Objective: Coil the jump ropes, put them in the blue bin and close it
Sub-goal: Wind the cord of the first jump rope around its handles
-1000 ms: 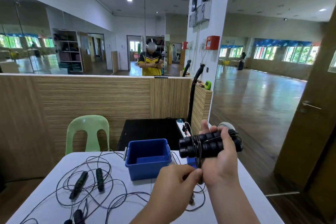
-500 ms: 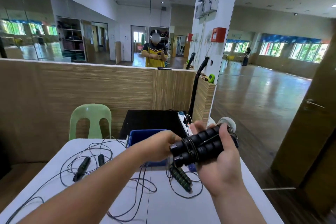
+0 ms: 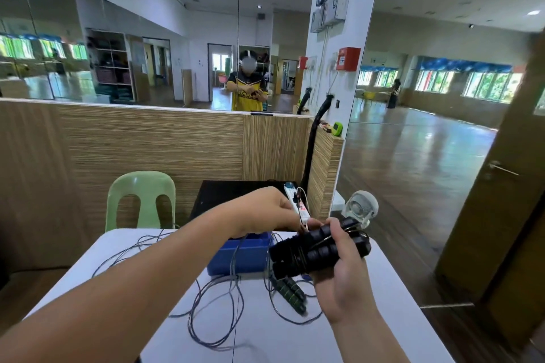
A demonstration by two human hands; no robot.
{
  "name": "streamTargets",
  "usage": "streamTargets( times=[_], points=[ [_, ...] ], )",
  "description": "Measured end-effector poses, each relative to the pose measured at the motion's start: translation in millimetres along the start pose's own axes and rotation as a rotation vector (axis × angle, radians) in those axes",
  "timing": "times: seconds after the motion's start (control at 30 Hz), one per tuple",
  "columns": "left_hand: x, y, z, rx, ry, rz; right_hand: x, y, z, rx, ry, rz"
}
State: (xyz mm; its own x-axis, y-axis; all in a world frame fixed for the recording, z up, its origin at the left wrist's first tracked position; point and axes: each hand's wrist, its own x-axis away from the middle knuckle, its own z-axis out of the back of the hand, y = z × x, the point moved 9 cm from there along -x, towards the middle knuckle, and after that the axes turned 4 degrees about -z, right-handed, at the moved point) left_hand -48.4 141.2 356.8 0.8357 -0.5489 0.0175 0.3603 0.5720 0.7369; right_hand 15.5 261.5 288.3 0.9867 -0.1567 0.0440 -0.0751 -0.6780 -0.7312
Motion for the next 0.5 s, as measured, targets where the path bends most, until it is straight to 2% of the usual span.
streamTargets(
  times=[0.1, 0.23, 0.33, 0.5],
  points=[
    [3.8, 1.8, -0.8, 0.243, 0.079, 0.088, -7.0, -8.7, 3.8, 0.046, 0.033, 0.087],
    [16.6, 13.8, -1.6, 0.168, 0.272, 0.067, -9.9, -14.2, 1.2, 0.073, 0.054, 0.162],
    [30.6, 12.2, -14.3, 0.171, 0.419, 0.037, -10.7, -18.7, -0.2, 0.007, 0.098, 0.242],
    [51.0, -1.1, -43.1, 0.606, 0.731, -0.001, -19.3, -19.9, -4.3, 0.010, 0.133, 0.291]
  ],
)
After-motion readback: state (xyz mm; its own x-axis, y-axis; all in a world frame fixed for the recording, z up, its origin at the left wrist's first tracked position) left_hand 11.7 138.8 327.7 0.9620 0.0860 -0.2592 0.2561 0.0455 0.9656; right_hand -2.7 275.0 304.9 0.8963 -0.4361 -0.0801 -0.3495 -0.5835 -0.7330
